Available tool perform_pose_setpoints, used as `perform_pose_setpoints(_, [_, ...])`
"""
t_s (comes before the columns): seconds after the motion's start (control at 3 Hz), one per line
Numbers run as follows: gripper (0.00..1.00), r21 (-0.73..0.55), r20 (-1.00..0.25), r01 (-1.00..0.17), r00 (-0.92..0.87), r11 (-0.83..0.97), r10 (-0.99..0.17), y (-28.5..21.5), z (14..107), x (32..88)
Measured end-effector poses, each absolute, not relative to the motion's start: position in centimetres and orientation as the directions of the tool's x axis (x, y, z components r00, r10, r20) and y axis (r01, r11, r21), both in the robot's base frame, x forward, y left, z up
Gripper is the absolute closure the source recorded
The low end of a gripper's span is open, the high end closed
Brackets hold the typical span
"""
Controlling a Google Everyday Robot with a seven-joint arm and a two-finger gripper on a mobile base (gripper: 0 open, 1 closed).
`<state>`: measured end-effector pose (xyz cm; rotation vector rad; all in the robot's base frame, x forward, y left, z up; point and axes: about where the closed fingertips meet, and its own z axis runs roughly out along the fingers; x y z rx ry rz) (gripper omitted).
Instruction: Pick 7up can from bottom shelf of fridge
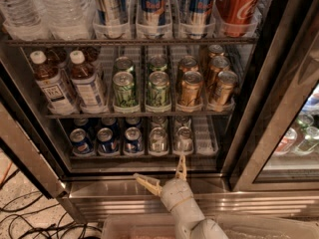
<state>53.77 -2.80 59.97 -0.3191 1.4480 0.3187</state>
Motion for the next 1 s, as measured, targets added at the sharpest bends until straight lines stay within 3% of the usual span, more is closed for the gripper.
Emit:
perform_pose_setpoints(0.33, [0.11,-0.021,-0.995,-0.400,0.096,0.916,0.018,-2.80,59.97,53.77])
perform_pose_setpoints(1.0, [0.52,-0.021,-0.995,-0.400,0.096,0.916,0.018,-2.80,59.98,53.77])
